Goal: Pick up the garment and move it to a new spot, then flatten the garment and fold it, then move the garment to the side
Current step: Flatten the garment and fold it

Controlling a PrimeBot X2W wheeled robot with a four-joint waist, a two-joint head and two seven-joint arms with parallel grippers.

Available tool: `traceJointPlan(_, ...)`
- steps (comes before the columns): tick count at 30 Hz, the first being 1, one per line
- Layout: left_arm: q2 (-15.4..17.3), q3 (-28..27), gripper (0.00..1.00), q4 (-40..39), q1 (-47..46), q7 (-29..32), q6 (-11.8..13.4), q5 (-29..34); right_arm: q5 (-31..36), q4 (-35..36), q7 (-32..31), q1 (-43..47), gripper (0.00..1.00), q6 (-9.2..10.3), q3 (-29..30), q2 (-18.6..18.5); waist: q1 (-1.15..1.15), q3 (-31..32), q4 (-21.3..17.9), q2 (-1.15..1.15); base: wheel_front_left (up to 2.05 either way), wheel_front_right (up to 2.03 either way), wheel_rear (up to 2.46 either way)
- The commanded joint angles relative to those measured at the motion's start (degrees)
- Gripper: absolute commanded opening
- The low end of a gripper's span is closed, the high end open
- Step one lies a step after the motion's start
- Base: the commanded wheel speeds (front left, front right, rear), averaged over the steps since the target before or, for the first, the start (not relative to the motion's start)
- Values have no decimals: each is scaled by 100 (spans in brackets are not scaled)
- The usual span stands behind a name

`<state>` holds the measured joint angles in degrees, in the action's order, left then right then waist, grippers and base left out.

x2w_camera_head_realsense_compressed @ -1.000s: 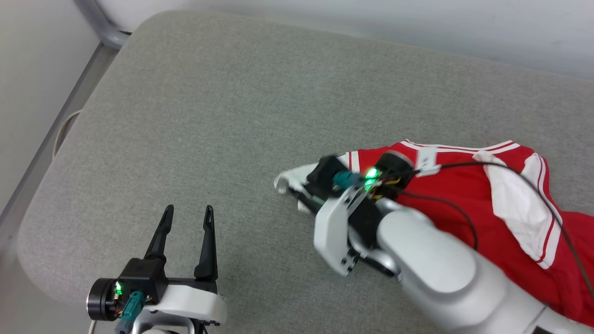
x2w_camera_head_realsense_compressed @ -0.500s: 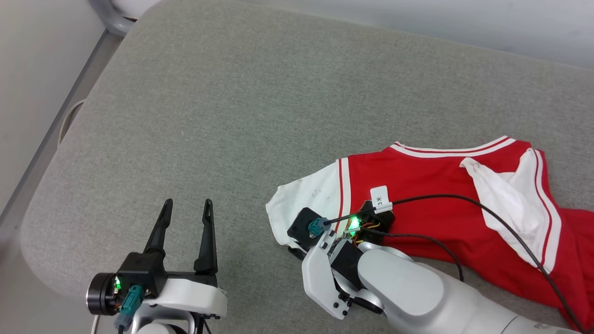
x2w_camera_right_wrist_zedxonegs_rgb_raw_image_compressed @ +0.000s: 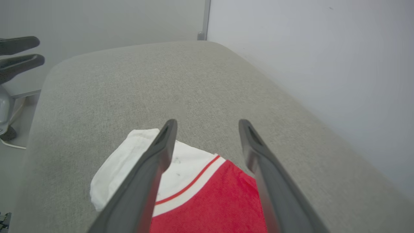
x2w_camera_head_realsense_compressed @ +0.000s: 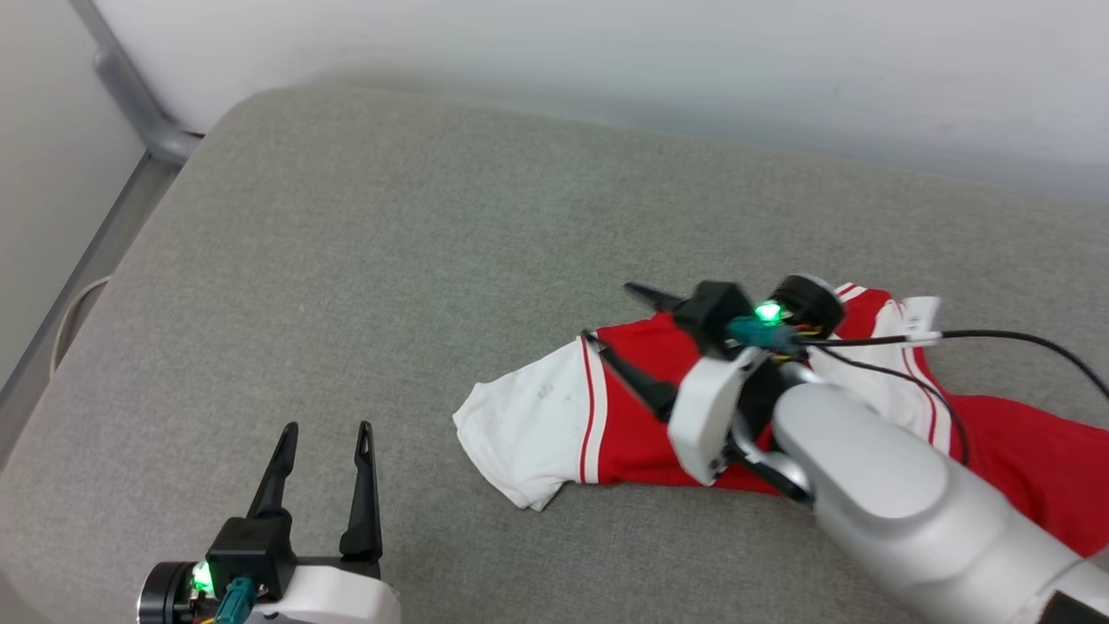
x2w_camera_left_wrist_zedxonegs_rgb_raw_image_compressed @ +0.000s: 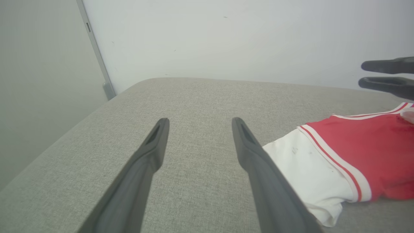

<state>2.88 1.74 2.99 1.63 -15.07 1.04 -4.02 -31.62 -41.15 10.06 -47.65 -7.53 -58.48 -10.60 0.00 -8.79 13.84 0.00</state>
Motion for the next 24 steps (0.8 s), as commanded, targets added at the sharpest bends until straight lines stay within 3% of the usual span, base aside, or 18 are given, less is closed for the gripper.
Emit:
traceJointPlan(1, -1, -44, 100, -39, 110, -15, 11, 50, 158, 168, 68, 192, 100, 8, 334, -213, 0, 201, -182, 0, 0, 0, 0)
traceJointPlan(8, -2, -153, 100, -95, 345, -15, -29, 145, 877, 1136, -200, 787, 100, 9, 1844, -997, 0, 434, -378, 0, 0, 0, 0)
traceJointPlan(14, -3, -204, 100, -110, 393, -15, -73, 182, 1371, 2528, -1076, 1470, 100, 8, 3048, -1440, 0, 492, -492, 0, 0, 0, 0)
traceJointPlan(18, -2, -185, 100, -106, 371, -15, -91, 170, 1526, 3430, -1850, 1884, 100, 8, 3486, -1643, 0, 479, -519, 0, 0, 0, 0)
traceJointPlan(24, -1, -167, 100, -107, 287, -15, -107, 134, 1352, 4329, -3070, 2321, 100, 8, 3601, -1936, 0, 403, -513, 0, 0, 0, 0)
